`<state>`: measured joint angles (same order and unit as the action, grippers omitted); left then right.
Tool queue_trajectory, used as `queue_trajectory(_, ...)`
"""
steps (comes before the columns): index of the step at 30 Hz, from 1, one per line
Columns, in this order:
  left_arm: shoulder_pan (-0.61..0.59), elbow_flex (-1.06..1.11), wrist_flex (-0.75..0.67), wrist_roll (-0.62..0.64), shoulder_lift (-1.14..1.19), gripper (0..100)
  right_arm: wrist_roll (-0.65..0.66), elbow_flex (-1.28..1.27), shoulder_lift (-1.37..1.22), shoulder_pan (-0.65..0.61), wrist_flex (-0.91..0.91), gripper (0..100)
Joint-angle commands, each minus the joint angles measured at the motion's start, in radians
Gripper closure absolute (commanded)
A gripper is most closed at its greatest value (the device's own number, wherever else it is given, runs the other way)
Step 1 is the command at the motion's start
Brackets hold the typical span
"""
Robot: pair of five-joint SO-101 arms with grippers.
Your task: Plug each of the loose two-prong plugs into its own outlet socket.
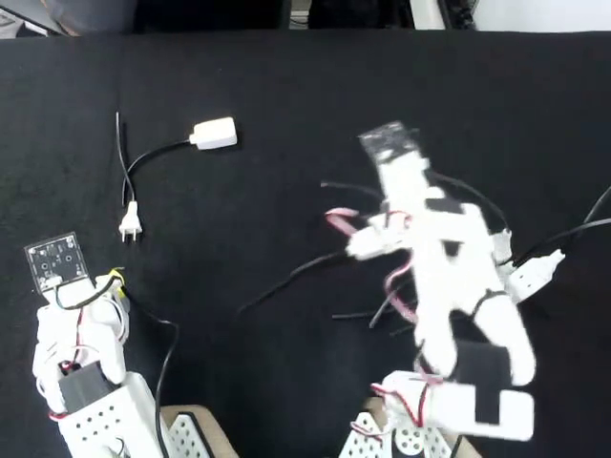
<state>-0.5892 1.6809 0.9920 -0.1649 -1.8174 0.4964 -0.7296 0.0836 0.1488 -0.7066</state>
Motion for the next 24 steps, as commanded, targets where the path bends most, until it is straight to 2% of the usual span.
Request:
queue_trajectory(1, 0.013, 0.019, 0.006, -0.006, -0.006, 78, 0.063, 0.102, -0.11, 0.181, 0.034, 98.7)
queue_trajectory(9, 0.013, 0.019, 0.006, -0.006, -0.006, 78, 0.146, 0.383, -0.346, 0.362, 0.031, 98.7)
queue_trajectory(16, 0.016, 0.019, 0.006, -0.006, -0.006, 78, 0.135, 0.435, -0.366, 0.361, -0.057, 98.1)
queue_trajectory(20, 0.015, 0.019, 0.006, -0.006, -0.006, 78, 0.057, 0.44, -0.305, 0.324, -0.124, 85.5)
queue_trajectory(24, 0.016, 0.019, 0.006, -0.006, -0.006, 78, 0.04, 0.44, -0.191, 0.258, -0.232, 75.4)
